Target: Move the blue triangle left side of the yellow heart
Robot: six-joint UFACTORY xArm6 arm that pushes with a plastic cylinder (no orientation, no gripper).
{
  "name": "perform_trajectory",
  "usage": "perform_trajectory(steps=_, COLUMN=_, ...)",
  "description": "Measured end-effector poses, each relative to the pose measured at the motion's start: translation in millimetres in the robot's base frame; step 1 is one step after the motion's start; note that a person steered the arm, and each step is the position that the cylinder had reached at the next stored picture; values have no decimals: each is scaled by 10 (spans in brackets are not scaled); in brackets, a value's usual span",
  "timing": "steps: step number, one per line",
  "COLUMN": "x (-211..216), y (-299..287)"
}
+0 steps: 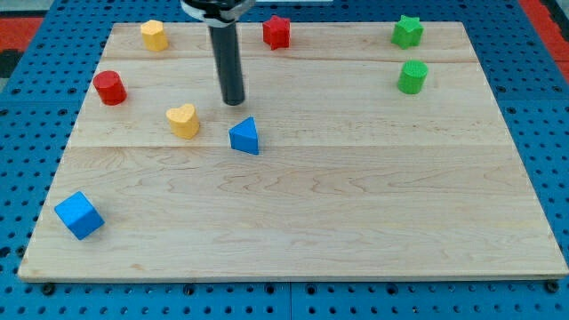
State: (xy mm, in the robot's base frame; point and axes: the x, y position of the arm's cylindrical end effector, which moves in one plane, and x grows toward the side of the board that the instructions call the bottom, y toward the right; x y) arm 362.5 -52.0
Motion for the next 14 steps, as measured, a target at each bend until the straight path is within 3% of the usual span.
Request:
perform_trajectory(steps=1, x=371, y=550)
perform_trajectory(steps=2, x=735, y=31)
perform_trajectory(steps=3, x=656, y=-1027)
perform_trajectory(steps=4, x=908, y=-1644)
perform_trajectory(steps=5, x=1088, y=-944)
perform_trajectory(steps=6, x=1392, y=-728)
perform_trajectory(steps=7, x=1614, y=-1391)
perform_trajectory(steps=9, x=732, y=-1715)
perform_trajectory(steps=10, x=934, y=-1148)
perform_trajectory(steps=11, x=1170, y=-1584)
perform_trajectory(steps=13, x=1180, y=-2269)
perform_trajectory(steps=14, x=861, y=-2203)
